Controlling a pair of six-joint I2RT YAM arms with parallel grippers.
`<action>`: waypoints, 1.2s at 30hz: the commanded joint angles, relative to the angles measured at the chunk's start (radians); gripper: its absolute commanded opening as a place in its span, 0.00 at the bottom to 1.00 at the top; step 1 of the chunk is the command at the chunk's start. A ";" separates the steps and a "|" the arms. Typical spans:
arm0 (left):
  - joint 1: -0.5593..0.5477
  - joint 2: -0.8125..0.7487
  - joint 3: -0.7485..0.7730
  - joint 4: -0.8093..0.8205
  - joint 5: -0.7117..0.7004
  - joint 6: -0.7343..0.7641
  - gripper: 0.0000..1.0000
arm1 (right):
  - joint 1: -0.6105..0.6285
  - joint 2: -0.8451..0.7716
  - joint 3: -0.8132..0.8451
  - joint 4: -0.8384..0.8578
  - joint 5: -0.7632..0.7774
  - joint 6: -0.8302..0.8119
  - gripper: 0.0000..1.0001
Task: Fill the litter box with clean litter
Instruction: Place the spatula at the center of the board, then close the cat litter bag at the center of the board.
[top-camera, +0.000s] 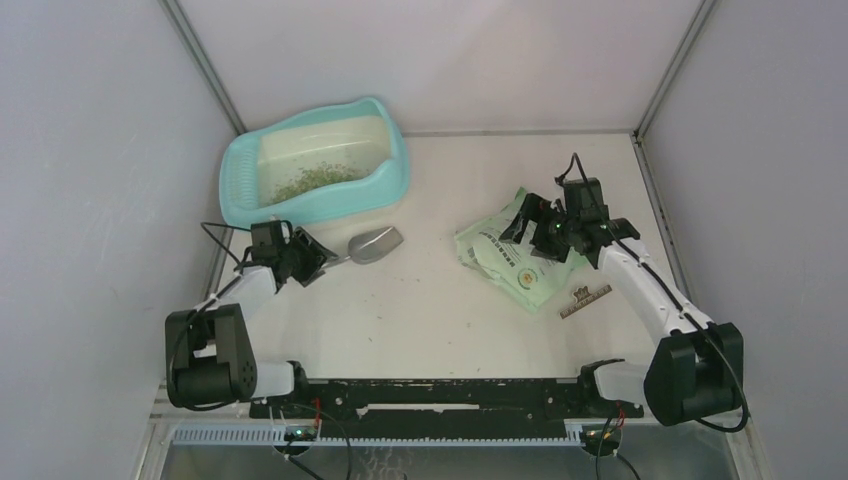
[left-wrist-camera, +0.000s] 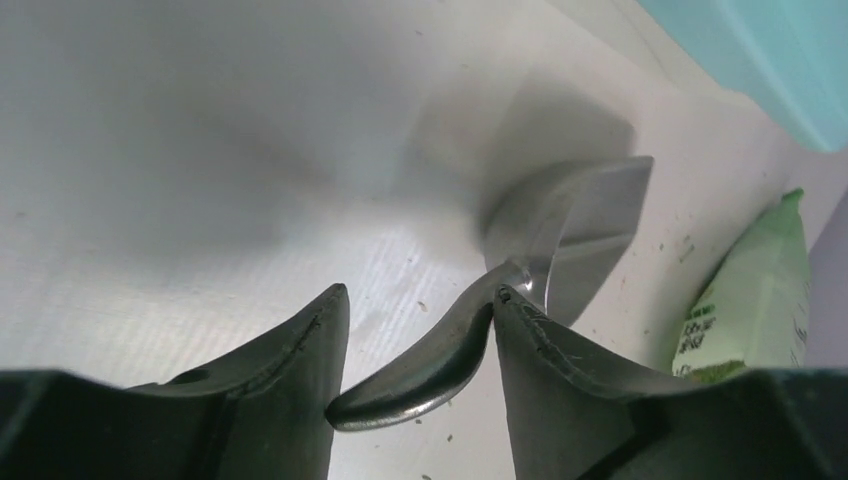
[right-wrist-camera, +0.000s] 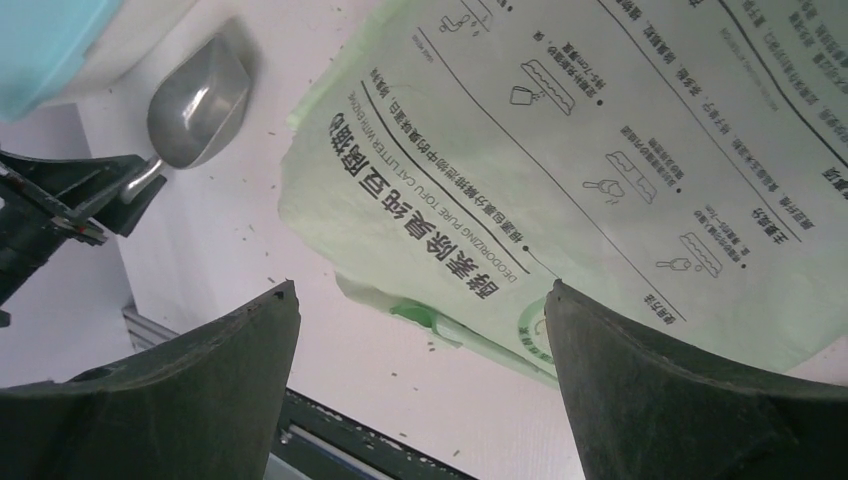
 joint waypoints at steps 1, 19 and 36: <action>0.041 0.009 0.037 0.035 -0.047 0.027 0.62 | 0.017 -0.041 0.043 -0.022 0.064 -0.068 0.98; 0.031 -0.345 -0.001 -0.052 0.026 -0.022 1.00 | 0.111 -0.323 -0.204 -0.055 0.261 0.133 0.99; -0.167 -0.533 -0.005 -0.169 0.005 0.001 1.00 | -0.111 -0.595 -0.672 0.262 0.096 0.513 0.99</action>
